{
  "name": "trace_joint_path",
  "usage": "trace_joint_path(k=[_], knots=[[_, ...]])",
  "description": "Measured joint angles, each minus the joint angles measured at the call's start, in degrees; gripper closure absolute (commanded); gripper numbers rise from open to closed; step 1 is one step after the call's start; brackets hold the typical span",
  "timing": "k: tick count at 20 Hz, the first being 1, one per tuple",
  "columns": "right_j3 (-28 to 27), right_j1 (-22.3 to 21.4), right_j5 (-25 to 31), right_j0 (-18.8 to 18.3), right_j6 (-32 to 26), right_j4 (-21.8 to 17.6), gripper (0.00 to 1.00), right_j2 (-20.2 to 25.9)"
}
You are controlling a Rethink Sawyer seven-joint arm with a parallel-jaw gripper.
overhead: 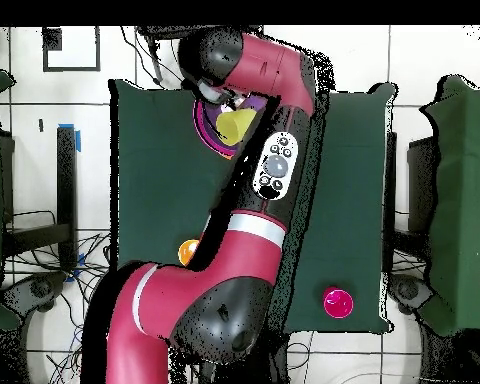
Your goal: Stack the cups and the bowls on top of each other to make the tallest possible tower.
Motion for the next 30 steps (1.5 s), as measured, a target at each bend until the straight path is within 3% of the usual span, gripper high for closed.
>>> trace_joint_path(k=[12,22,30], knots=[[-0.13,-4.21,6.66,0.10,0.00,-0.26,0.00,-3.13],[1.13,-7.60,6.86,0.66,0.00,-0.45,0.00,-3.50],[15.52,-14.42,-1.47,5.08,0.00,-0.90,0.00,-1.90]])
